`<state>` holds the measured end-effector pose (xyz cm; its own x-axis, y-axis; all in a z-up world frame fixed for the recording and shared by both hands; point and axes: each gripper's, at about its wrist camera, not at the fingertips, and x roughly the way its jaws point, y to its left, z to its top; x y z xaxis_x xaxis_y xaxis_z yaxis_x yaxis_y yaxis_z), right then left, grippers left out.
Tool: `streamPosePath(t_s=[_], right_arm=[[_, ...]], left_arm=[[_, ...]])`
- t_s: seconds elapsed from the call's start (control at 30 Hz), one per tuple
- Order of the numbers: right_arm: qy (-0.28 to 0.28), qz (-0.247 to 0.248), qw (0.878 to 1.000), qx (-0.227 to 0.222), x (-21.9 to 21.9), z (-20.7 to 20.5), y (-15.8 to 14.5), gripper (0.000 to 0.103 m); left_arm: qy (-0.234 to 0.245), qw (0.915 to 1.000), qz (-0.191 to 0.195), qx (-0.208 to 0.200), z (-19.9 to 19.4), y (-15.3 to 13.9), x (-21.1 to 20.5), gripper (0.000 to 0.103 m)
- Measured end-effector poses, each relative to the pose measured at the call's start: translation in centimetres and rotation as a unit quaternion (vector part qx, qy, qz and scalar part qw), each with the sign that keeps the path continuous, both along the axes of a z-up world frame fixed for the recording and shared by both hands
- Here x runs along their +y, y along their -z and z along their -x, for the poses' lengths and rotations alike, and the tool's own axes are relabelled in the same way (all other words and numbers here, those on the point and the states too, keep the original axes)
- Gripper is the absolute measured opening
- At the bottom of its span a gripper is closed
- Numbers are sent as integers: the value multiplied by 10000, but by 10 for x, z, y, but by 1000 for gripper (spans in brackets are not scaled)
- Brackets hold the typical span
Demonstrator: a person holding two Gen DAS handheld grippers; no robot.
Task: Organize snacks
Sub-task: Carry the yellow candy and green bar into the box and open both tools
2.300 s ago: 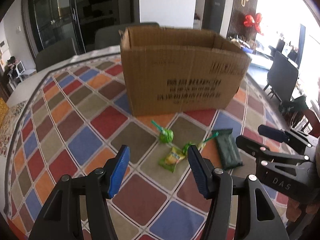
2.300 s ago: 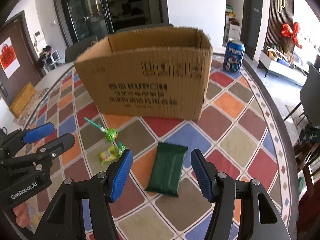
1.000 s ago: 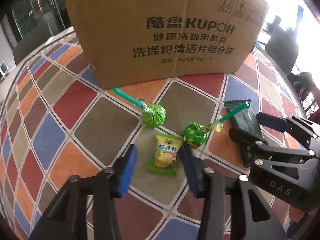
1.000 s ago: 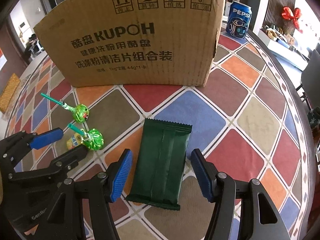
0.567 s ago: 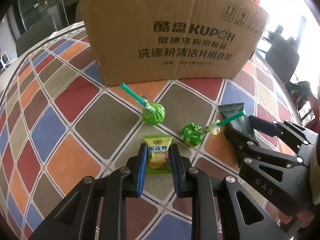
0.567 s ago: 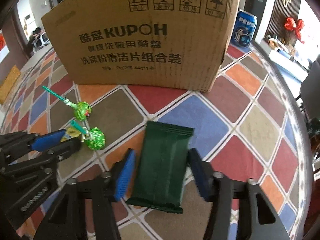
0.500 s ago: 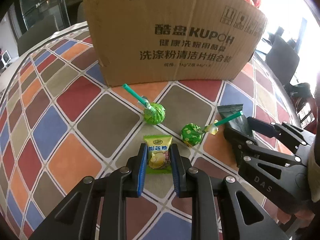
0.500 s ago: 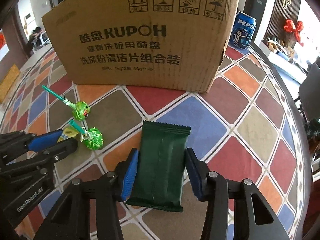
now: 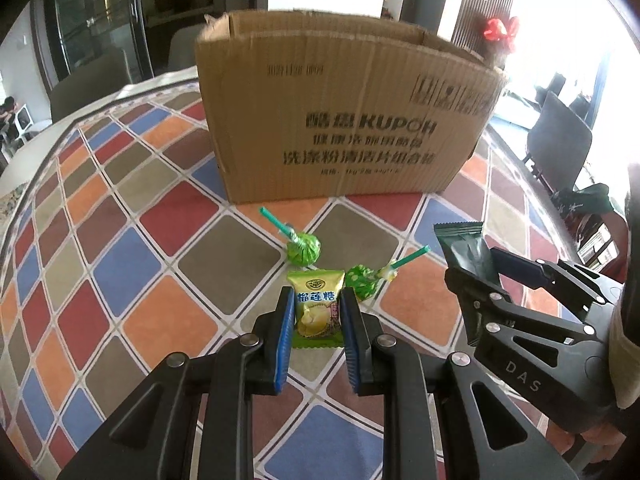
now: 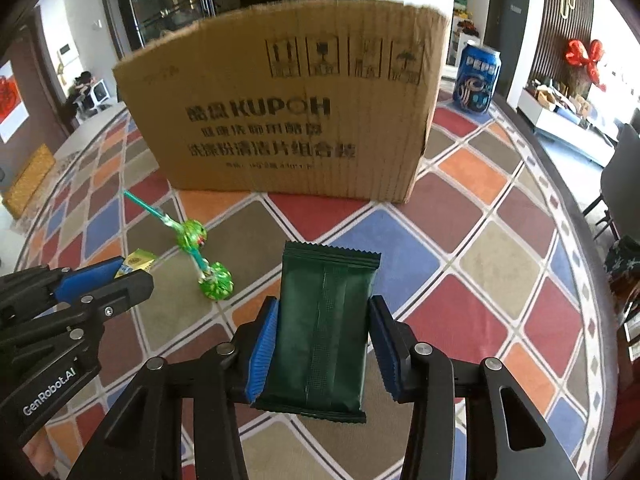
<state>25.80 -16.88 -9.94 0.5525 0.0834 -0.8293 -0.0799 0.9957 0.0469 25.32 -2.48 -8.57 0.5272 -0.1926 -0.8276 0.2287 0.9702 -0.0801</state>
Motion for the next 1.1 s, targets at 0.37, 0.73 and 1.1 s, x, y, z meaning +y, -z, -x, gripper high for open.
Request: streamPosePath(t_s=[0.37, 0.73, 1.1], right_arm=[[-9, -156, 9984, -539, -7, 9, -42, 46], [-39, -258, 9942, -1044, -9, 0, -81, 46], [-85, -251, 9877, -1539, -9, -19, -118, 46]], left_arm=[[-35, 9989, 68, -463, 5, -38, 0, 23], [-171, 9934, 194, -1113, -5, -89, 5, 23], [-255, 9877, 260, -1521, -30, -122, 4, 23]])
